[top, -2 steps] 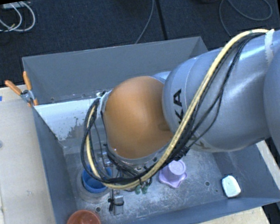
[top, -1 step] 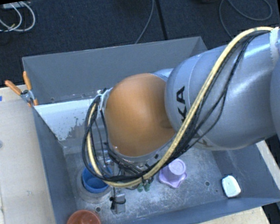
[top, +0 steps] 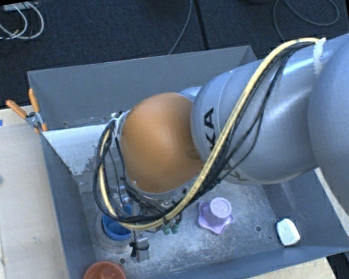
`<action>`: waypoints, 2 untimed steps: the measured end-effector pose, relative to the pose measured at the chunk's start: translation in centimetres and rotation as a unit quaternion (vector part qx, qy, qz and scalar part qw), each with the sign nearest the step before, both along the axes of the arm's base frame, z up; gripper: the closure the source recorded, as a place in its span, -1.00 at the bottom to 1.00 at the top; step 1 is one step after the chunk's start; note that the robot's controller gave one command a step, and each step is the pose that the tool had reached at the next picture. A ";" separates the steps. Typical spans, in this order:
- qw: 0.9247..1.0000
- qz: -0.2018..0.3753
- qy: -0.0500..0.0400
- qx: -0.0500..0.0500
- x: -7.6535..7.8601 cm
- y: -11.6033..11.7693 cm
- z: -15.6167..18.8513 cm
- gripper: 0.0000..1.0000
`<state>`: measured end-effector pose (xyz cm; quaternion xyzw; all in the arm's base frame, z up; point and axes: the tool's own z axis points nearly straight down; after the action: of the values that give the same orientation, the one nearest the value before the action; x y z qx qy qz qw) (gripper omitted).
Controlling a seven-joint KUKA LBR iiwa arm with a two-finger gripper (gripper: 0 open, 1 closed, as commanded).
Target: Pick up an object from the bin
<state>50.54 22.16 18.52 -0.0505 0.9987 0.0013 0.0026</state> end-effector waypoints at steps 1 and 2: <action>1.000 -0.003 0.008 -0.003 0.6 -0.7 -3.6 -1.00; 1.000 0.027 0.007 -0.003 0.8 -0.8 -3.9 -1.00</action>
Offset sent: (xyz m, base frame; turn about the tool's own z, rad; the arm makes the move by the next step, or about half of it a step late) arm 0.0214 -0.0206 -0.0624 -0.1626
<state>51.32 21.35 14.57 -0.0775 0.9970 -0.0012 -0.0044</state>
